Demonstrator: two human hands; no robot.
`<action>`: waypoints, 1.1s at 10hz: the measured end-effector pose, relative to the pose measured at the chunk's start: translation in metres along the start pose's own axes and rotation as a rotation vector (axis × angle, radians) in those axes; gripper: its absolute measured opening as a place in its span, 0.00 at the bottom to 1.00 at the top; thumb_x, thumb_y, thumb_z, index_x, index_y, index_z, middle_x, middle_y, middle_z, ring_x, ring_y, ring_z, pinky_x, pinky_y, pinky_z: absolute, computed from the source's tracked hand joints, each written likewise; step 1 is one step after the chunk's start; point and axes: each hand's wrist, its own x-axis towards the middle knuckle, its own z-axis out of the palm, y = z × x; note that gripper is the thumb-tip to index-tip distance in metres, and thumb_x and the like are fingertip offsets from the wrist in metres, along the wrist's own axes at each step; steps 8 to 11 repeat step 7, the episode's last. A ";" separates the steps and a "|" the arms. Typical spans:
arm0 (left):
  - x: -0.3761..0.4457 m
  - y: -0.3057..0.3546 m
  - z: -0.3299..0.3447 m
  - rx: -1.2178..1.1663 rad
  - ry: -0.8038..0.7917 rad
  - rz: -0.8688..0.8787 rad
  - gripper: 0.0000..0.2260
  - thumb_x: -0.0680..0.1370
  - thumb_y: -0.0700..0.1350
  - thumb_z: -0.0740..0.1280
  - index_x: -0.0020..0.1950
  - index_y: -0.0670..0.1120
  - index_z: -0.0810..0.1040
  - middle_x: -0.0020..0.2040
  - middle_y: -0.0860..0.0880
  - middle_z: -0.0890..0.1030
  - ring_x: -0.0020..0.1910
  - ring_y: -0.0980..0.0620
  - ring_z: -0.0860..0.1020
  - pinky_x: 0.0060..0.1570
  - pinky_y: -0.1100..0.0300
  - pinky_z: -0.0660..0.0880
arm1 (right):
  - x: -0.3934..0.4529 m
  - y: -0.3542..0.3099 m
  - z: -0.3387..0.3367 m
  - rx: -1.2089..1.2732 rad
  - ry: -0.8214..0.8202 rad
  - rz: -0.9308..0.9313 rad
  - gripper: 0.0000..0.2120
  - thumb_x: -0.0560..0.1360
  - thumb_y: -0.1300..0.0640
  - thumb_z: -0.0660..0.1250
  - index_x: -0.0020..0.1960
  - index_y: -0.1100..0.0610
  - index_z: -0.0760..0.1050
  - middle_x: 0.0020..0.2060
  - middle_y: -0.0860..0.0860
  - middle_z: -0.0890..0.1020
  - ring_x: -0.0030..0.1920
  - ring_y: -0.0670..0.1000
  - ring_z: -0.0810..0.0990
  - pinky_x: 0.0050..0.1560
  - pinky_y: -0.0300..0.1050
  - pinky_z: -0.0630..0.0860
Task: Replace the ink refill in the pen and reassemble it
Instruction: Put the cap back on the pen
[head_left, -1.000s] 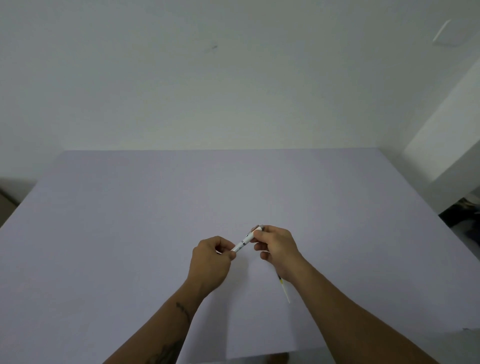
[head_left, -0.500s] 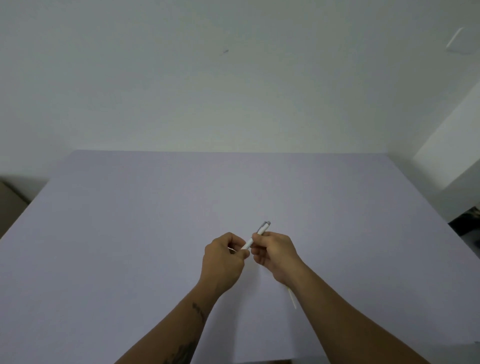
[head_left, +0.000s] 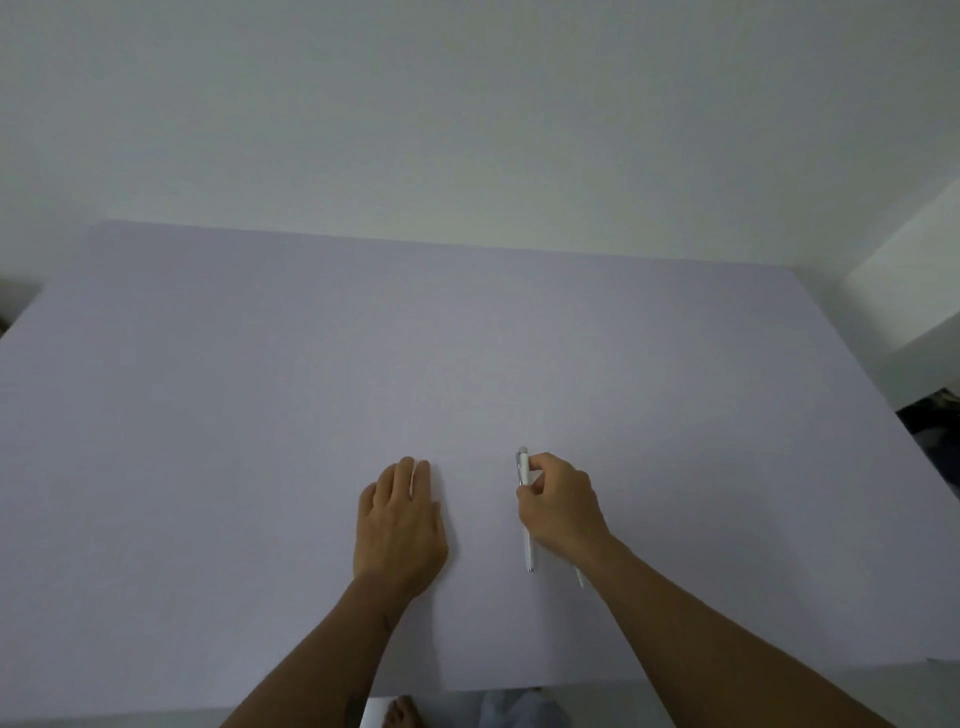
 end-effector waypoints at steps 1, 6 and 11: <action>-0.004 -0.014 0.020 0.093 -0.067 0.031 0.26 0.79 0.50 0.55 0.76 0.41 0.62 0.77 0.42 0.63 0.75 0.42 0.60 0.73 0.43 0.59 | 0.001 0.007 0.013 -0.110 -0.037 -0.008 0.08 0.74 0.57 0.63 0.52 0.53 0.77 0.40 0.50 0.82 0.40 0.53 0.81 0.40 0.45 0.77; -0.009 -0.023 0.041 0.085 -0.076 0.005 0.28 0.80 0.52 0.50 0.79 0.44 0.57 0.80 0.45 0.55 0.79 0.46 0.49 0.76 0.44 0.48 | 0.012 -0.001 0.034 -0.316 -0.119 0.050 0.17 0.73 0.59 0.65 0.61 0.57 0.69 0.50 0.57 0.78 0.48 0.60 0.79 0.42 0.47 0.72; -0.008 -0.022 0.039 0.067 -0.064 -0.009 0.28 0.80 0.52 0.51 0.78 0.44 0.58 0.80 0.45 0.56 0.79 0.46 0.51 0.76 0.44 0.48 | 0.012 -0.005 0.032 -0.339 -0.130 0.049 0.17 0.73 0.60 0.65 0.60 0.57 0.68 0.50 0.57 0.78 0.49 0.60 0.79 0.41 0.46 0.70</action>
